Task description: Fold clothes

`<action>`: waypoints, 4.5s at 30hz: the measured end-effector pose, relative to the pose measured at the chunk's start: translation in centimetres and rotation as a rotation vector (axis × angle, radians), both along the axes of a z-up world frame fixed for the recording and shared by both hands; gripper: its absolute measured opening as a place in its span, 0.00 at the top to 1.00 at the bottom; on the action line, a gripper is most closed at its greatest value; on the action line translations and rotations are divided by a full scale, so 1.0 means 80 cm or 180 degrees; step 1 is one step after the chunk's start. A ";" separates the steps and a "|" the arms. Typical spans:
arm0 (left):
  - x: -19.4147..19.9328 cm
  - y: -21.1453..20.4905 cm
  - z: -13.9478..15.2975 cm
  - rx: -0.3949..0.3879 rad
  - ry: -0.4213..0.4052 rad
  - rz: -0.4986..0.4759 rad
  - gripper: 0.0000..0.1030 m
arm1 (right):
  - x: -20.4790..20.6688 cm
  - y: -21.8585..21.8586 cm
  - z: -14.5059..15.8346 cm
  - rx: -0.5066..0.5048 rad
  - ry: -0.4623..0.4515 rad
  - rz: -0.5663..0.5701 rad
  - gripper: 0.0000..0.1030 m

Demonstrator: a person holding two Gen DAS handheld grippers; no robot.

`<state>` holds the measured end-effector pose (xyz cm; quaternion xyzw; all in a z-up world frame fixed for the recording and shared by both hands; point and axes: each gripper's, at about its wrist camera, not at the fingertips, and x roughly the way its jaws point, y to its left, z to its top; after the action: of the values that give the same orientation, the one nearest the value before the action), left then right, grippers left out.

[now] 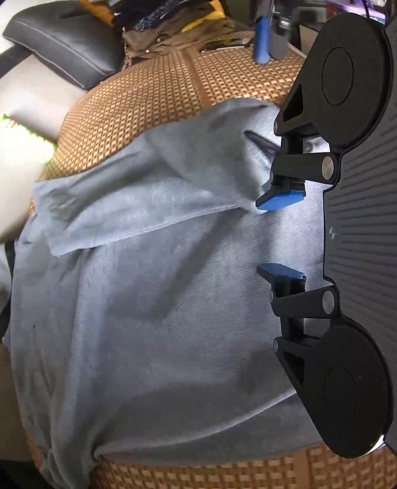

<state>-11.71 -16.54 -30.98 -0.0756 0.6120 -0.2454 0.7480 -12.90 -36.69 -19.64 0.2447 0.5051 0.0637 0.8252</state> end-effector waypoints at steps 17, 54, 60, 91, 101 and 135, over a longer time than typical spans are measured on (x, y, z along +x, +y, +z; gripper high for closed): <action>-0.043 0.031 0.008 0.0050 -0.0047 0.0384 0.46 | 0.015 0.144 -0.089 -0.1481 -0.0390 0.1100 0.60; 0.159 -0.025 0.035 -0.0056 -0.0853 0.0641 0.38 | 0.148 -0.086 0.080 0.0101 -0.0569 -0.0243 0.36; 0.227 -0.064 0.000 0.0131 -0.0817 0.0730 0.38 | 0.257 -0.156 -0.001 0.0225 -0.0639 -0.0458 0.36; 0.269 -0.031 -0.010 0.0366 -0.0841 0.0986 0.91 | 0.510 -0.210 -0.122 0.1024 -0.0314 -0.0155 0.99; 0.268 -0.009 -0.014 0.0039 -0.0725 0.1033 0.50 | 0.500 -0.201 -0.133 0.0645 -0.0475 -0.0245 0.67; -0.091 -0.053 -0.004 0.0250 0.0024 0.0052 0.43 | -0.062 -0.035 0.078 -0.0066 -0.0136 0.0444 0.42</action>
<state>-18.97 -20.80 -31.28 -0.0521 0.6234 -0.2148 0.7500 -17.83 -39.49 -13.43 0.1988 0.5038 0.1211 0.8318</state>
